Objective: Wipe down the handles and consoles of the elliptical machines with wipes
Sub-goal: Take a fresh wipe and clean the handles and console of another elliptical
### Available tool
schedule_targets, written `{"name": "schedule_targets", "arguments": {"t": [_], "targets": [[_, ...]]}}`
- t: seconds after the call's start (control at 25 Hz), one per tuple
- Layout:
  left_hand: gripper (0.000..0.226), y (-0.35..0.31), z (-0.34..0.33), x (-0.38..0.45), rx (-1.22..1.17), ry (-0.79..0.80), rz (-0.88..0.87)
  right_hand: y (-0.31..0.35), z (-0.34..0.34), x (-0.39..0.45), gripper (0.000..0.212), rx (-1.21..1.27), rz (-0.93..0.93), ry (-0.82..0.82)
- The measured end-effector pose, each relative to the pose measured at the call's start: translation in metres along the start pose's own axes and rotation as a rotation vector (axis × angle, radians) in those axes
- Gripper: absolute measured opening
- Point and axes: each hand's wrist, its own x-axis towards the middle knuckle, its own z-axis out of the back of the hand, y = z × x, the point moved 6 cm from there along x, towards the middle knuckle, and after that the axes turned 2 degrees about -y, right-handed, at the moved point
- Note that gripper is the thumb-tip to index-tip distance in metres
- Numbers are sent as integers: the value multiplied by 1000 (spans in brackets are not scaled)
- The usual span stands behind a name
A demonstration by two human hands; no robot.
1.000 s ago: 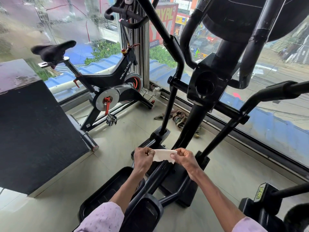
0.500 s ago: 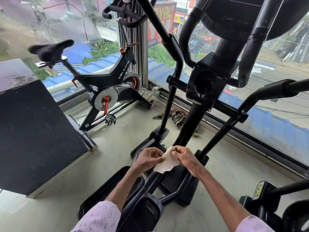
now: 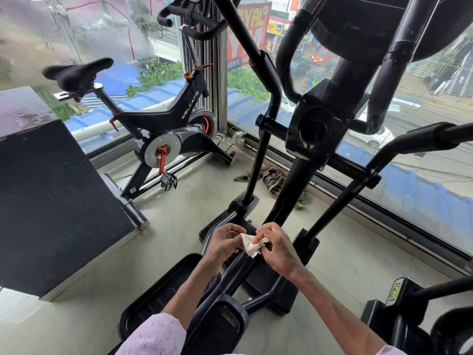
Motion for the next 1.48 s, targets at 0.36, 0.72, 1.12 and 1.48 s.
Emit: {"name": "schedule_targets", "arguments": {"t": [0.36,0.72,1.12,1.48], "targets": [[21,-15,-2,1,-74,-13,-45,-14,6,2,14,491,-400,65],[26,-29,-19,3,-71,73,-135,-19,18,5,43,911,-549,142],[38,-72,-46,18,-117,180,-161,-8,70,20,29,948,-500,23],[34,-183,-79,27,-95,172,-391,28,174,49,48,920,-393,-154]]}}
